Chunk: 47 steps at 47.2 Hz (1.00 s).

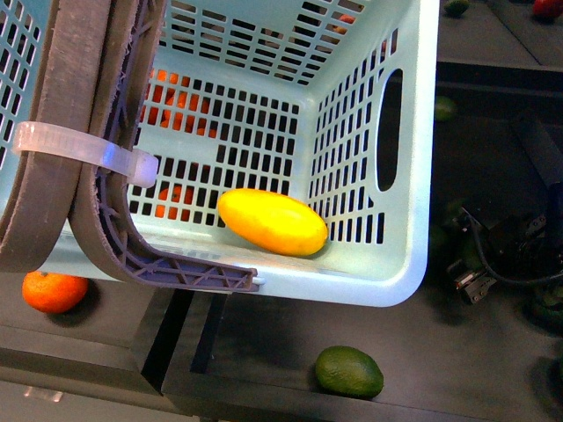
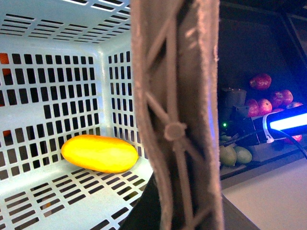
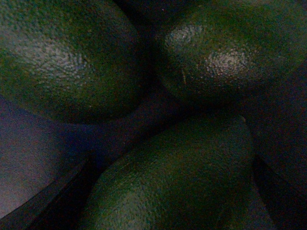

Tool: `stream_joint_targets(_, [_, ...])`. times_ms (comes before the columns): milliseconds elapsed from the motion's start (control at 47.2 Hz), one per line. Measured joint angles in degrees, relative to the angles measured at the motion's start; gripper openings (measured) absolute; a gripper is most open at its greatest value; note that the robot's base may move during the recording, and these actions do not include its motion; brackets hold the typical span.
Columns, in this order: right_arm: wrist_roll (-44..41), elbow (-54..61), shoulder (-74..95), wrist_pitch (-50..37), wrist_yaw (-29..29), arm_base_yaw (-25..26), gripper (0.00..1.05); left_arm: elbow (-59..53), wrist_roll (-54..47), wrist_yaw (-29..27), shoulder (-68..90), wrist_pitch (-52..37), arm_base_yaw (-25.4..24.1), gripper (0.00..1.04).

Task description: Pick mango and avocado into basket

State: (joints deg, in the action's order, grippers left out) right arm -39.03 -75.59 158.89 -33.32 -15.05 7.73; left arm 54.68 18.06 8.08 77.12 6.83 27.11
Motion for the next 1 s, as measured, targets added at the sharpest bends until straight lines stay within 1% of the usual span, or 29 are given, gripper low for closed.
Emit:
stream_joint_targets(233, [0.9,0.0,0.0,-0.4,0.4,0.1,0.96,0.0,0.0,0.0,0.0,0.0,0.0,0.06])
stream_joint_targets(254, [1.0,0.0,0.0,-0.4,0.5,0.1,0.92,0.0,0.0,0.0,0.0,0.0,0.0,0.06])
stream_joint_targets(275, [1.1,0.0,0.0,-0.4,0.5,0.1,0.90,0.0,0.0,0.0,0.0,0.0,0.0,0.06])
stream_joint_targets(318, [1.3,0.0,0.0,-0.4,0.5,0.1,0.83,0.0,0.0,0.0,0.0,0.0,0.0,0.06])
stream_joint_targets(339, [1.4,0.0,0.0,-0.5,0.7,0.1,0.78,0.0,0.0,0.0,0.0,0.0,0.0,0.06])
stream_joint_targets(445, [1.9,0.0,0.0,-1.0,1.0,0.1,0.69,0.0,0.0,0.0,0.0,0.0,0.0,0.06])
stream_joint_targets(487, [2.3,0.1,0.0,-1.4,1.1,0.1,0.67,0.0,0.0,0.0,0.0,0.0,0.0,0.06])
stream_joint_targets(763, [6.4,6.6,-3.8,-5.8,0.0,1.2,0.65,0.0,0.0,0.0,0.0,0.0,0.0,0.06])
stream_joint_targets(996, [14.4,16.0,-17.7,-11.0,-2.0,2.9,0.65,0.0,0.0,0.0,0.0,0.0,0.0,0.06])
